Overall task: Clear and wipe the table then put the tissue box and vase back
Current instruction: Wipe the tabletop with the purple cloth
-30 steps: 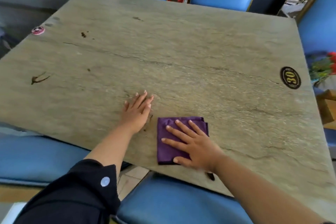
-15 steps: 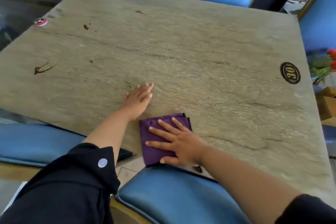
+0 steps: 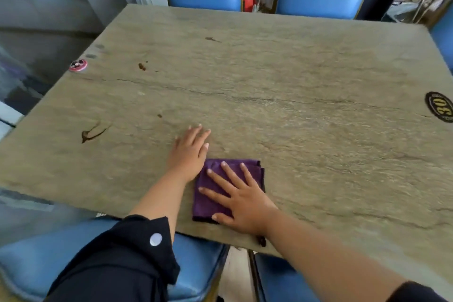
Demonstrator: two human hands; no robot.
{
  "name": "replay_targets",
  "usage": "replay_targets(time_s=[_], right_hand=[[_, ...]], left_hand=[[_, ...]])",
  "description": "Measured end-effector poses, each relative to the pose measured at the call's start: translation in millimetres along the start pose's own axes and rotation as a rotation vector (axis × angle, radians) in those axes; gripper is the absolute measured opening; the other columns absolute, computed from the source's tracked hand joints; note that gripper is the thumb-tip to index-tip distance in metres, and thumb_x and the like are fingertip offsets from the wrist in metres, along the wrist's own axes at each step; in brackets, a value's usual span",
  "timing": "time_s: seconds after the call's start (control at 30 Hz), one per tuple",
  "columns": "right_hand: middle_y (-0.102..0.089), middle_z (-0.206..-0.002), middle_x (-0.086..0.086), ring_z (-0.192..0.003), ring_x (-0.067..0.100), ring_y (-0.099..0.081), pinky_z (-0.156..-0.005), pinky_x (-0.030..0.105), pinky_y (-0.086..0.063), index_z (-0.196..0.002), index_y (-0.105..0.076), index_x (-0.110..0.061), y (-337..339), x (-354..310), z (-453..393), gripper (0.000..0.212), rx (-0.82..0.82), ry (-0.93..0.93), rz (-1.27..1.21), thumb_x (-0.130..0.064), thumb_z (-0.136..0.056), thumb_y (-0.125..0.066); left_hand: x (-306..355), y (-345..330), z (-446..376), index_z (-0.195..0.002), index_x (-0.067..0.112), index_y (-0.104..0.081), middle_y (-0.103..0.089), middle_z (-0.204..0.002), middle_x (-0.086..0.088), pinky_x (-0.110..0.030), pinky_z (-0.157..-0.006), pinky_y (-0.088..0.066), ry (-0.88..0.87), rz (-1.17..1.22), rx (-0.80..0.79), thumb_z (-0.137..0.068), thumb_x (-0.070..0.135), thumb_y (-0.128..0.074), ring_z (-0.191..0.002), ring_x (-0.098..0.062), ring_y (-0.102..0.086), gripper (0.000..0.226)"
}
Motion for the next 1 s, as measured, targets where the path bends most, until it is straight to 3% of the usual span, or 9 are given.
replay_targets(time_s=[0.1,0.2,0.27,0.33,0.43,0.5,0.57,0.8,1.0], right_hand=[[0.001,-0.162,-0.008,-0.148,0.028,0.008,-0.114,0.054,0.007,-0.149,-0.008,-0.048,-2.7,23.4,13.5,0.060,0.033,0.074,0.057,-0.067,-0.093,-0.021],[-0.001,-0.161,-0.008,-0.149,0.026,0.001,-0.117,0.057,-0.004,-0.148,-0.007,-0.049,3.0,58.5,5.7,0.063,0.133,-0.453,0.014,-0.070,-0.090,-0.018],[0.012,-0.160,-0.007,-0.148,0.025,0.013,-0.117,0.056,0.009,-0.148,0.002,-0.048,11.1,75.2,-15.8,0.065,0.165,-0.903,-0.111,-0.070,-0.090,-0.014],[0.020,-0.159,-0.002,-0.145,0.029,0.024,-0.112,0.058,0.017,-0.149,0.009,-0.043,18.4,73.8,-45.4,0.064,0.156,-1.141,-0.226,-0.065,-0.092,-0.012],[0.014,-0.160,0.000,-0.146,0.032,0.019,-0.112,0.061,0.015,-0.150,0.002,-0.044,17.3,52.6,-66.9,0.063,0.185,-0.866,-0.162,-0.065,-0.093,-0.015],[-0.007,-0.162,-0.002,-0.148,0.031,0.002,-0.113,0.058,0.005,-0.148,-0.011,-0.048,10.5,49.9,-53.2,0.061,0.183,-0.509,-0.050,-0.067,-0.091,-0.020],[-0.009,-0.161,-0.008,-0.149,0.027,-0.002,-0.114,0.055,0.003,-0.147,-0.011,-0.052,11.2,75.1,-36.8,0.060,0.164,-0.417,-0.022,-0.071,-0.090,-0.018],[0.013,-0.161,-0.007,-0.146,0.025,0.020,-0.114,0.059,0.013,-0.148,0.002,-0.048,42.4,213.9,-58.4,0.064,0.192,-1.176,-0.175,-0.068,-0.090,-0.014],[0.014,-0.161,-0.002,-0.145,0.031,0.023,-0.111,0.063,0.014,-0.150,0.003,-0.043,59.4,260.2,-128.6,0.063,0.196,-1.185,-0.210,-0.063,-0.092,-0.013]], left_hand=[[-7.4,7.0,-23.9,-0.145,0.028,-0.039,-0.025,-0.158,0.000,-0.051,-0.116,-0.018,-0.118,-0.019,-0.011,-0.099,0.031,-0.038,-0.147,-0.025,-0.019,0.046],[-12.3,4.5,-39.8,-0.143,0.026,-0.042,-0.028,-0.157,0.000,-0.051,-0.115,-0.023,-0.169,-0.024,-0.007,-0.095,0.030,-0.045,-0.145,-0.026,-0.024,0.048],[-12.8,2.4,-41.4,-0.136,0.026,-0.051,-0.040,-0.151,0.000,-0.049,-0.110,-0.031,-0.177,-0.019,0.057,-0.089,0.033,-0.043,-0.140,-0.027,-0.035,0.048],[-11.7,2.1,-41.7,-0.127,0.026,-0.058,-0.050,-0.143,0.002,-0.044,-0.104,-0.036,-0.169,-0.018,0.119,-0.086,0.033,-0.039,-0.131,-0.027,-0.045,0.046],[-1.3,8.2,-56.8,-0.119,0.024,-0.062,-0.059,-0.131,0.001,-0.040,-0.095,-0.040,-0.188,0.027,0.195,-0.085,0.028,-0.035,-0.114,-0.028,-0.057,0.044],[11.4,9.9,-75.0,-0.119,0.022,-0.062,-0.059,-0.131,0.001,-0.042,-0.095,-0.042,-0.244,0.027,0.195,-0.084,0.025,-0.034,-0.115,-0.026,-0.057,0.045],[29.2,7.3,-98.9,-0.122,0.021,-0.061,-0.055,-0.137,0.001,-0.045,-0.097,-0.041,-0.307,0.026,0.156,-0.085,0.025,-0.033,-0.121,-0.024,-0.054,0.046],[74.3,-19.6,-179.9,-0.143,0.021,-0.042,-0.028,-0.157,0.005,-0.052,-0.116,-0.015,-0.221,0.011,0.088,-0.097,0.030,-0.033,-0.146,-0.016,-0.023,0.049],[77.4,-24.6,-184.5,-0.151,0.023,-0.024,-0.022,-0.159,0.008,-0.045,-0.121,-0.006,-0.198,0.014,0.124,-0.089,0.037,-0.006,-0.147,-0.007,-0.013,0.066]])
Point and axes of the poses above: each hand's wrist, its own z-axis away from the middle knuckle, its own y-axis out of the back of the hand, x = y × z, the point moved 2 cm from there along -z, towards the middle knuckle
